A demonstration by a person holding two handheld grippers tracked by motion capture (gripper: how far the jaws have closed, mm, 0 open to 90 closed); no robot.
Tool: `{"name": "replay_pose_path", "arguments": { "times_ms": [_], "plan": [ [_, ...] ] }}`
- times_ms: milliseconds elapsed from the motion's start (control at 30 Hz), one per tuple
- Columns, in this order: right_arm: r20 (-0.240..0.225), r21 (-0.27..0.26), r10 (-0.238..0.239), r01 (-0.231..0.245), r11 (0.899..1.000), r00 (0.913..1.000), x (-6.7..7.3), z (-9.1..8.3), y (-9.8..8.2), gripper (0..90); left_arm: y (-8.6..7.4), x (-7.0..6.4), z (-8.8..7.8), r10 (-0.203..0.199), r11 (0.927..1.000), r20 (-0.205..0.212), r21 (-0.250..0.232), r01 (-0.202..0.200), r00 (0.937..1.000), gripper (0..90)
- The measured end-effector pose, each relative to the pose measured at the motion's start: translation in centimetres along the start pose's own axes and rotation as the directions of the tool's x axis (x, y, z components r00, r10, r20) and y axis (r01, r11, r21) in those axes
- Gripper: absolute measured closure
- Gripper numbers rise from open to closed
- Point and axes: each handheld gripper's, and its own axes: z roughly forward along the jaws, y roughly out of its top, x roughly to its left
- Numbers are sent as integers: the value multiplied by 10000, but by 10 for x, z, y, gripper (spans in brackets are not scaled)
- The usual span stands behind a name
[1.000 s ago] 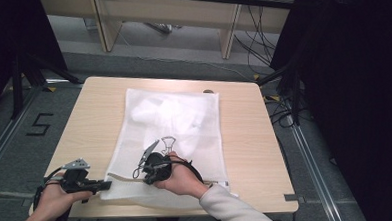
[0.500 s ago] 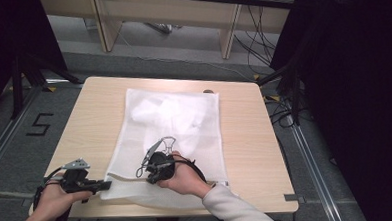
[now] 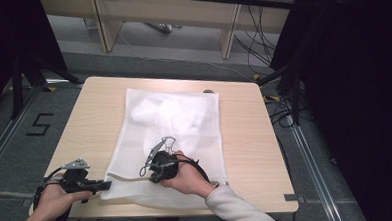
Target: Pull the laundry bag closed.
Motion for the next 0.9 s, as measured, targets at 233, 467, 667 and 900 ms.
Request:
{"name": "replay_pose_path", "arguments": {
  "times_ms": [233,467,667,900],
  "plan": [
    [120,-5,117,-117,9999,9999,0,-3,-1,823,0,0,0,-22,10000,17,-6,22,10000,860],
    [114,-36,182,-182,9998,9998,-2,-6,-5,822,0,1,0,-24,10000,-20,15,24,10000,860],
    [117,-125,149,-148,9998,9998,-4,-8,-7,822,0,1,0,-75,10000,-43,1,75,10000,859],
    [92,-101,267,-266,9996,9996,-3,-9,-7,822,0,1,0,-88,10000,-41,0,88,10000,859]
  ]
}}
